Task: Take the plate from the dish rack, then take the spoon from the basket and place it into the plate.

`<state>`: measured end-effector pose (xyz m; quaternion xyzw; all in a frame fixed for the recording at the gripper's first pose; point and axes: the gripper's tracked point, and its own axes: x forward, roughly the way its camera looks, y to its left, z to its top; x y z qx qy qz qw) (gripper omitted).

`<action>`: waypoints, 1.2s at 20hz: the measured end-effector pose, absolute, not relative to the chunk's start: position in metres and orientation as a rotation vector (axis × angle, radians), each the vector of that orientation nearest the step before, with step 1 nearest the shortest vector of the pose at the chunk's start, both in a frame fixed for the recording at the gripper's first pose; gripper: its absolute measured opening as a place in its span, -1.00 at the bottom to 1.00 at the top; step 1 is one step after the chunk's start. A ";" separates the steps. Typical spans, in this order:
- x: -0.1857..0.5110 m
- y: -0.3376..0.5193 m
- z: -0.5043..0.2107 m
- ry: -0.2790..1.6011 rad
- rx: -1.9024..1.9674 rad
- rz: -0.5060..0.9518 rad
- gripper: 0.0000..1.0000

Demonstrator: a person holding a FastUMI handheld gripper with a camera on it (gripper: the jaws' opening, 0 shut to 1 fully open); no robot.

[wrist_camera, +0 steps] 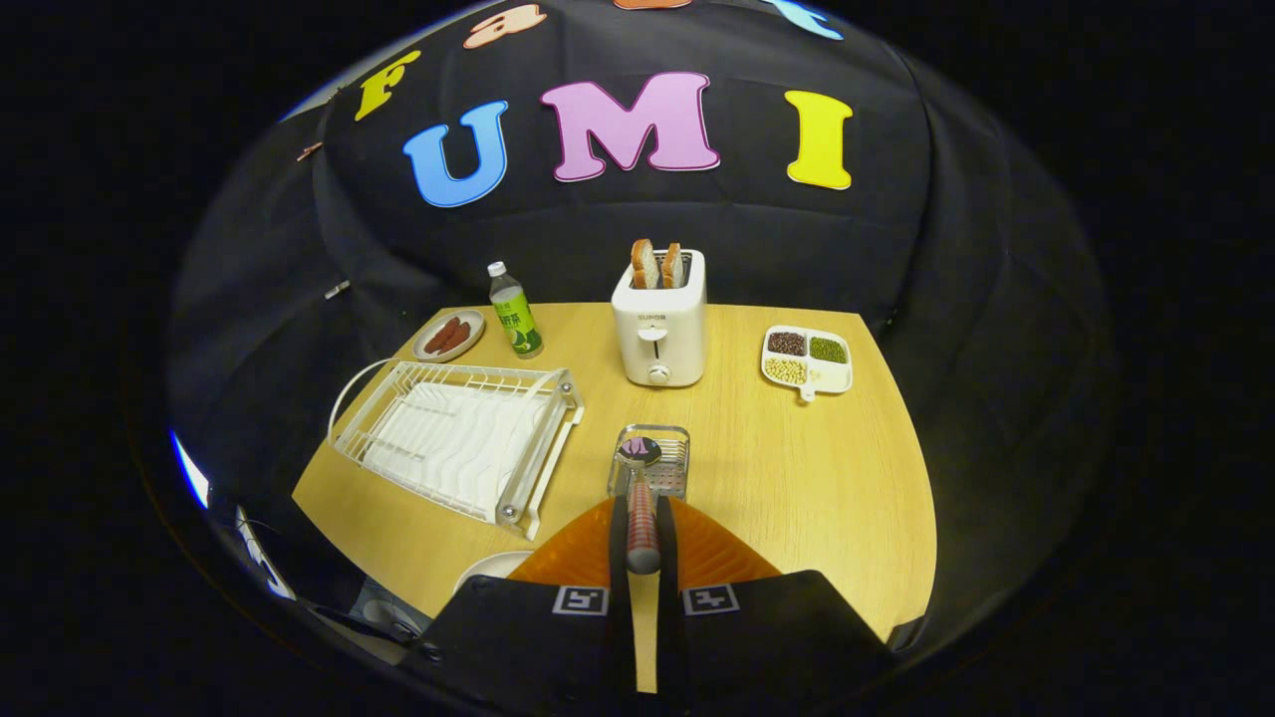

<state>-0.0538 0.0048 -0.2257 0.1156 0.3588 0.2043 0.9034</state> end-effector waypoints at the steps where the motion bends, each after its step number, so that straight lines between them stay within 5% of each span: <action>1: -0.063 0.007 -0.222 0.746 0.246 0.432 -0.75; 12: -0.180 0.070 -0.274 0.954 0.248 0.571 -0.75; 24: -0.200 0.095 -0.337 0.982 0.212 0.601 -0.76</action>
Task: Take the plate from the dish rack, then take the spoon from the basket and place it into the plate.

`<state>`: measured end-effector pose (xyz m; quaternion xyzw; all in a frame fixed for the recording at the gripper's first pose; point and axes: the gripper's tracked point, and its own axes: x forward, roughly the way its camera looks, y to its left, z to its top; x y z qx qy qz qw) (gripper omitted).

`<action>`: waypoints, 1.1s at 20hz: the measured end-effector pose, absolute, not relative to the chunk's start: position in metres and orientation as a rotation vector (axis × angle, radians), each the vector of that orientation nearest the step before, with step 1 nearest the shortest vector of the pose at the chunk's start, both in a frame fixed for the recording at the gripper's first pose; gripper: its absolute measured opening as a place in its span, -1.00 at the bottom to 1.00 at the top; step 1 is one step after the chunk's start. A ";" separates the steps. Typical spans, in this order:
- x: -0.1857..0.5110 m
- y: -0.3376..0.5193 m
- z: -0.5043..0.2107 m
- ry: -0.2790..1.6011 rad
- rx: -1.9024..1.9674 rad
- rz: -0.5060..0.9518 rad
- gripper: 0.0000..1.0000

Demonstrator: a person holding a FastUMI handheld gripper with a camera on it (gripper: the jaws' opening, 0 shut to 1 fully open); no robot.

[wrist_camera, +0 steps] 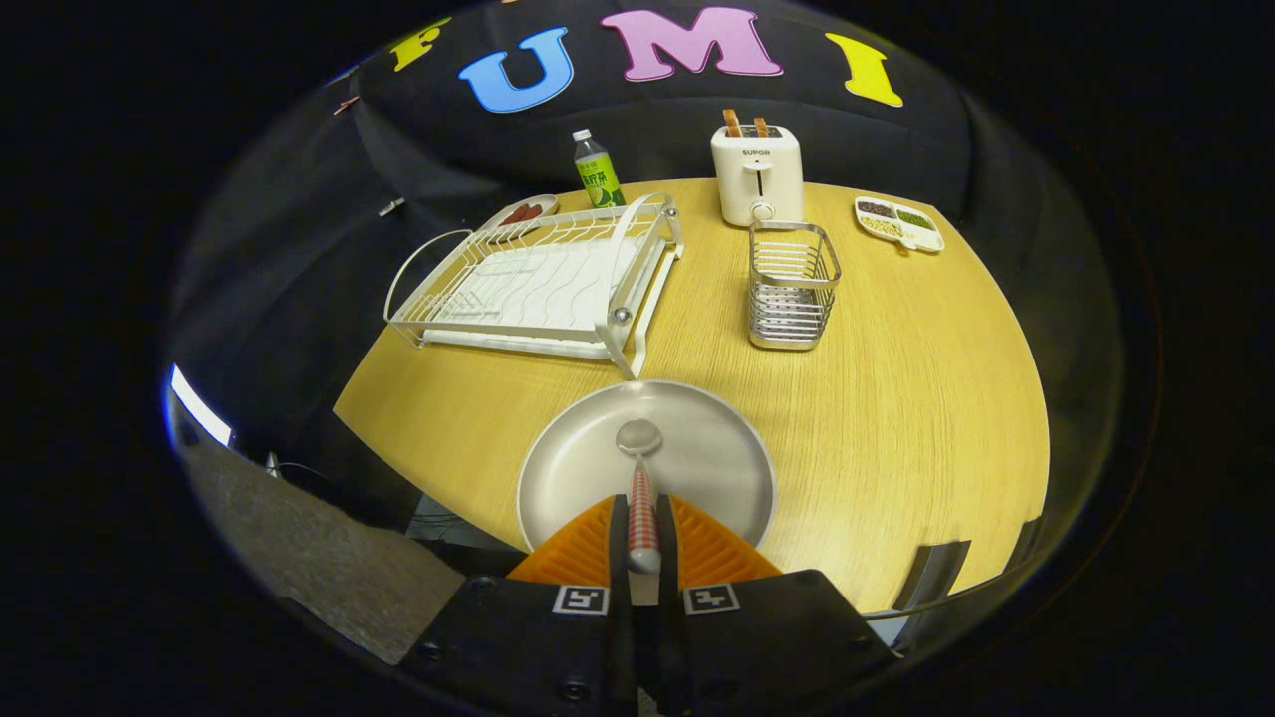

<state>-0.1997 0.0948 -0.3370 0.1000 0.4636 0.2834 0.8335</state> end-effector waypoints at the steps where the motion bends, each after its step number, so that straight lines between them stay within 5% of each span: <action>1: -0.200 0.095 -0.341 0.993 0.198 0.603 -0.74; 10: -0.201 0.089 -0.368 1.052 0.119 0.522 -0.55; 12: -0.199 0.087 -0.366 1.052 0.129 0.504 -0.31; 17: -0.192 0.079 -0.364 1.038 0.134 0.468 0.98; 22: -0.177 0.074 -0.344 0.987 0.118 0.456 0.98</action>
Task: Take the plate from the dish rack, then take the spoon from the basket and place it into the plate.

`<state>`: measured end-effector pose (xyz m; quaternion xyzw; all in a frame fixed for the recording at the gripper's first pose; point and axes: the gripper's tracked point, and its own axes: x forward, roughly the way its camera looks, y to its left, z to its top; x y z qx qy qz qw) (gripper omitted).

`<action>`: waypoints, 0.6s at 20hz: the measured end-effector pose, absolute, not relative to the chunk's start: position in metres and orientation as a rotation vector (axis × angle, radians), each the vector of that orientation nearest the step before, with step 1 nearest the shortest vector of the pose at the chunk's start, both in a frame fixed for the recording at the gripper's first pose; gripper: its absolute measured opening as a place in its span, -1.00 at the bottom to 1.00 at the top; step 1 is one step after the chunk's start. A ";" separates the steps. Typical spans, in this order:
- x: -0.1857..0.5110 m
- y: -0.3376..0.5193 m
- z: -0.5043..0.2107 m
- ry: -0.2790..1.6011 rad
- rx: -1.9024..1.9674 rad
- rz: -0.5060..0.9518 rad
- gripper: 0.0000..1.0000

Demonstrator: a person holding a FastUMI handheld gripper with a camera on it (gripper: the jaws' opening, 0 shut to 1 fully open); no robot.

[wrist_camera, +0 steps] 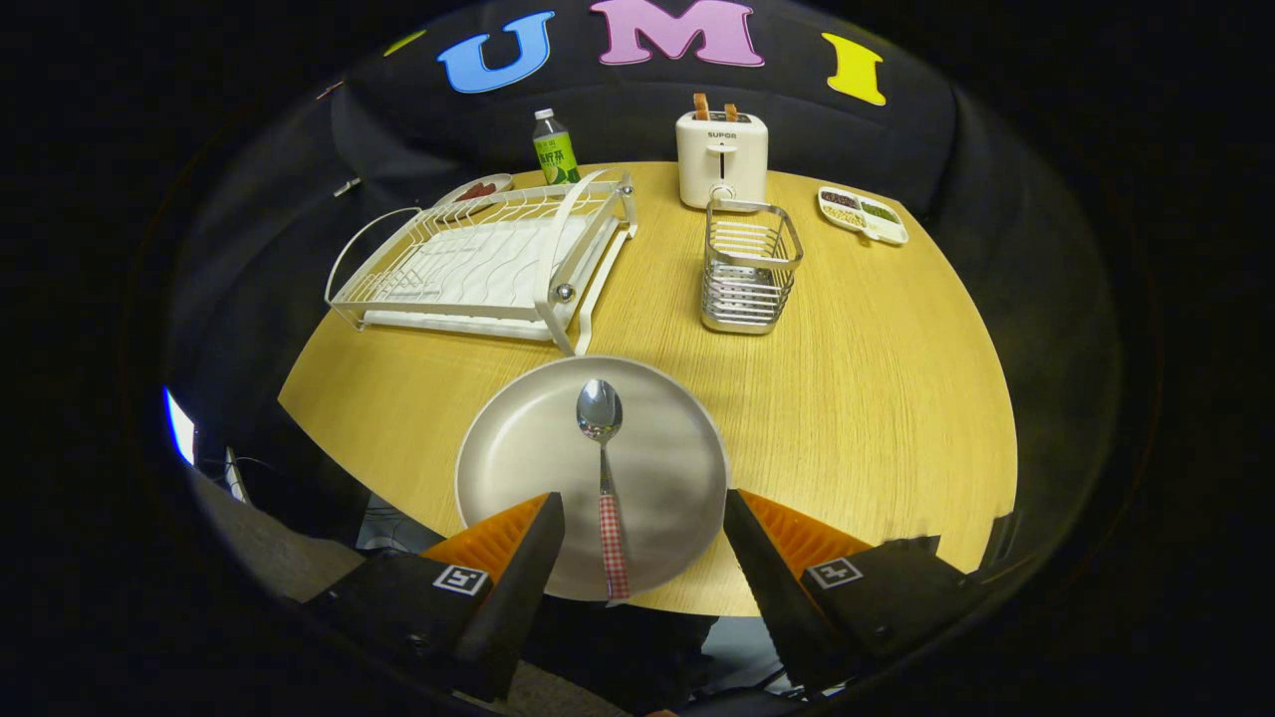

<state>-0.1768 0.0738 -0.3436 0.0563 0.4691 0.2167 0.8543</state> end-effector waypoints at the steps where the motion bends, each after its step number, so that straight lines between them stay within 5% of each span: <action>1: -0.168 0.072 -0.333 0.958 0.114 0.449 0.98; 12: -0.063 0.030 -0.163 0.549 0.038 0.335 0.96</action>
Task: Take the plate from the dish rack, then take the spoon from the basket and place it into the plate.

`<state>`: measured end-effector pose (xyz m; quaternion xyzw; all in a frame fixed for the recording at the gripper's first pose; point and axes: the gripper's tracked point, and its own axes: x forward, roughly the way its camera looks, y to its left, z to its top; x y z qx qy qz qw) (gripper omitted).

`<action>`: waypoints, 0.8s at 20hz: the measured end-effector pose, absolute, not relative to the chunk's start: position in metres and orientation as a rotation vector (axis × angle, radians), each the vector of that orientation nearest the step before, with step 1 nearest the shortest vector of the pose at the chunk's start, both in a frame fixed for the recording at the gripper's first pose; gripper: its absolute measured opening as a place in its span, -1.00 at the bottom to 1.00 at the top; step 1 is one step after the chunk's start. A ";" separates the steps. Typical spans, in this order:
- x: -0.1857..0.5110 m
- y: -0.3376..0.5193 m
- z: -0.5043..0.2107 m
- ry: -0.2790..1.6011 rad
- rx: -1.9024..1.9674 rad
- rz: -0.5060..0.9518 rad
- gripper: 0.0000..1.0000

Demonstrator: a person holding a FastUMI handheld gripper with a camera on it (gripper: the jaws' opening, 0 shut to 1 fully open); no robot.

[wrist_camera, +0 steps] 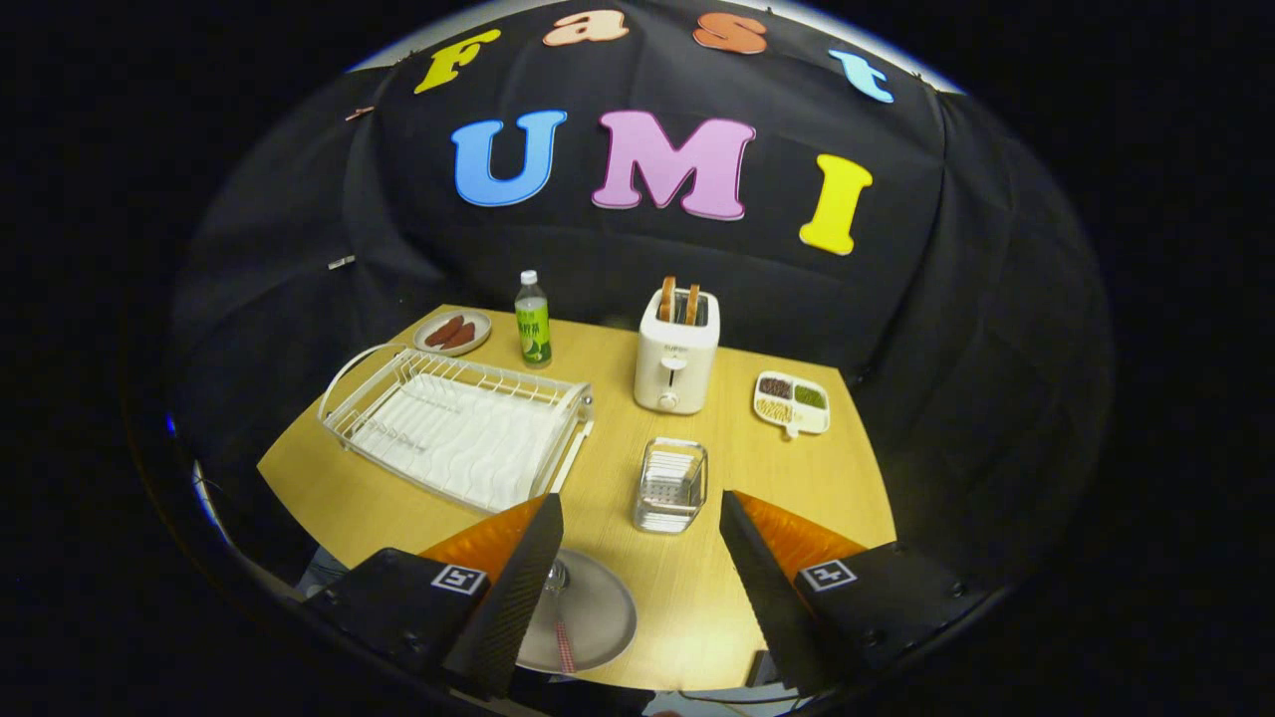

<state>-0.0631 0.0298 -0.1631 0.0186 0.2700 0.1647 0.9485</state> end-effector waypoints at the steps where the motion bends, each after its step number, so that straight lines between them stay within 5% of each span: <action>1: -0.058 0.027 -0.148 0.519 0.040 0.329 0.96; 16: -0.027 -0.017 -0.005 0.191 0.063 0.234 0.96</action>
